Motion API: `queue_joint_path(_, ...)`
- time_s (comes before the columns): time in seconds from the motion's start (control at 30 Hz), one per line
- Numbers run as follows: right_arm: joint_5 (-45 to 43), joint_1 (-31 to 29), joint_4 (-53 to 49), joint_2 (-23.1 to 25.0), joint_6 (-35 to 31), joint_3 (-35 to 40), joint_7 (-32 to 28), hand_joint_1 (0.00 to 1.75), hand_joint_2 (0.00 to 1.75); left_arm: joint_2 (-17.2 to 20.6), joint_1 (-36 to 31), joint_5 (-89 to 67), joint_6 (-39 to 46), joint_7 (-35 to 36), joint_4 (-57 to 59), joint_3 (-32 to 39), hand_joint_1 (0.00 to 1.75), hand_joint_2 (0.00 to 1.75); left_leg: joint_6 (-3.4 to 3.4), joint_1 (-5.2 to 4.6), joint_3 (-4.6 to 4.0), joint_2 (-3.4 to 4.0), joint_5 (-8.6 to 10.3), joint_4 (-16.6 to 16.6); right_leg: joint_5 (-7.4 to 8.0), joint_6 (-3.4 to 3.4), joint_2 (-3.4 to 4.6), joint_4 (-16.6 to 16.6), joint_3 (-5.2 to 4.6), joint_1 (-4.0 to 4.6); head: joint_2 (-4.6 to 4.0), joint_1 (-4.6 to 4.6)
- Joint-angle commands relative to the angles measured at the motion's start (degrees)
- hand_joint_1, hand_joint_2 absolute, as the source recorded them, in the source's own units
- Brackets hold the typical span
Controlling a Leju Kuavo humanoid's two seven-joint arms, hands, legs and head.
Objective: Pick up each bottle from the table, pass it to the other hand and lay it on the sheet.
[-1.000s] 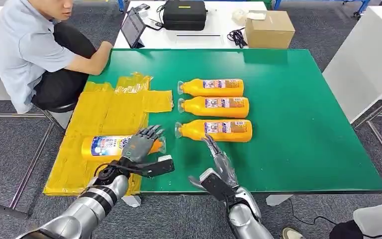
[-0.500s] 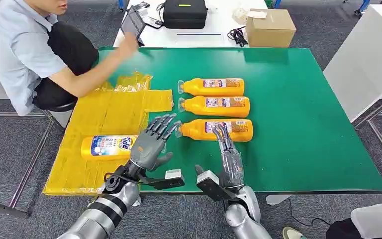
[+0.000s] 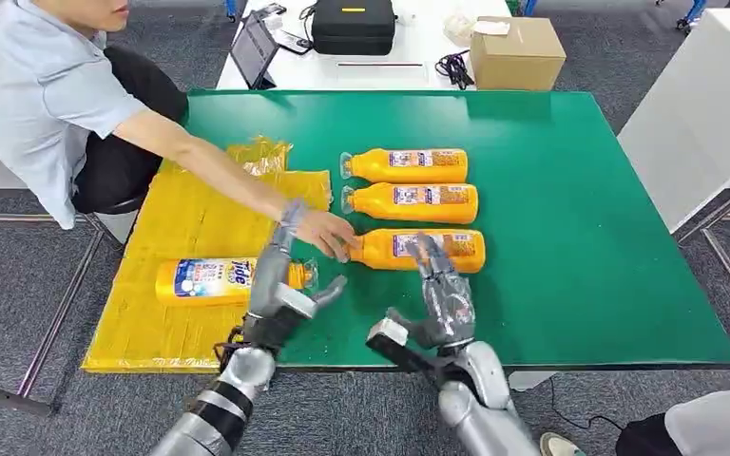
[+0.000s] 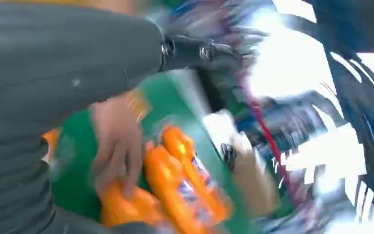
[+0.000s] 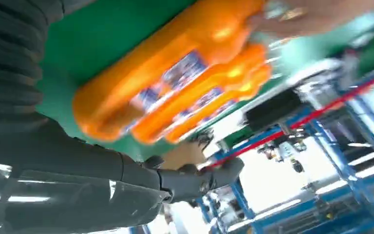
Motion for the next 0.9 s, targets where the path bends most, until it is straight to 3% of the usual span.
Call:
queue_joint_path(0.03, 3.3, -14.9, 18.6, -5.4, 1.1, -1.9, 1.1, 0.00, 1.75, 1.3, 0.6, 10.5, 4.3, -0.9, -4.4, -15.2, 0.00, 1.75, -0.04, -0.01, 0.05, 0.07, -0.01, 0.0, 0.05, -0.02, 0.07, 0.0, 0.06, 0.00, 0.00, 0.00)
queue_joint_path(0.27, 4.8, -16.6, 23.5, -4.6, 4.6, -0.5, 5.0, 0.00, 1.75, 3.4, 2.2, 11.0, 5.3, -0.4, -6.3, -17.3, 0.00, 1.75, -0.02, 0.02, 0.13, 0.10, 0.00, 0.0, 0.08, 0.03, 0.08, -0.1, 0.11, 0.03, 0.00, -0.02)
queue_joint_path(0.43, 6.1, -17.0, 25.8, -6.6, 4.8, -1.4, 8.1, 0.00, 1.75, 4.3, 3.4, 9.8, 3.9, 1.5, -8.2, -18.9, 0.00, 1.75, -0.03, 0.10, 0.24, 0.08, -0.01, -0.1, 0.05, 0.02, 0.02, -0.1, 0.23, 0.09, 0.00, -0.02)
queue_joint_path(0.67, 3.0, -14.9, 23.7, -4.6, 10.6, -2.2, 4.0, 0.00, 1.75, 3.9, 2.6, 7.9, 3.8, 2.6, -5.7, -20.1, 0.00, 1.75, 0.02, 0.11, 0.21, 0.04, 0.04, 0.0, 0.08, 0.02, 0.01, -0.1, 0.25, 0.10, 0.00, -0.02)
queue_joint_path(0.77, 3.1, -14.3, 23.4, -4.1, 10.2, -2.0, 4.1, 0.00, 1.75, 3.9, 2.6, 7.9, 3.8, 2.6, -5.6, -20.1, 0.00, 1.75, 0.01, 0.08, 0.25, 0.10, 0.04, 0.0, 0.12, 0.05, 0.04, -0.1, 0.25, 0.08, 0.00, -0.02)
queue_joint_path(0.9, 1.2, -11.5, 18.1, -4.1, 14.1, 0.6, 2.2, 0.00, 1.75, 3.8, 2.7, 6.6, 3.5, 2.8, -5.7, -19.8, 0.00, 1.75, -0.03, 0.09, 0.25, 0.10, 0.05, 0.0, 0.09, -0.02, 0.00, -0.1, 0.24, 0.10, 0.00, 0.00)
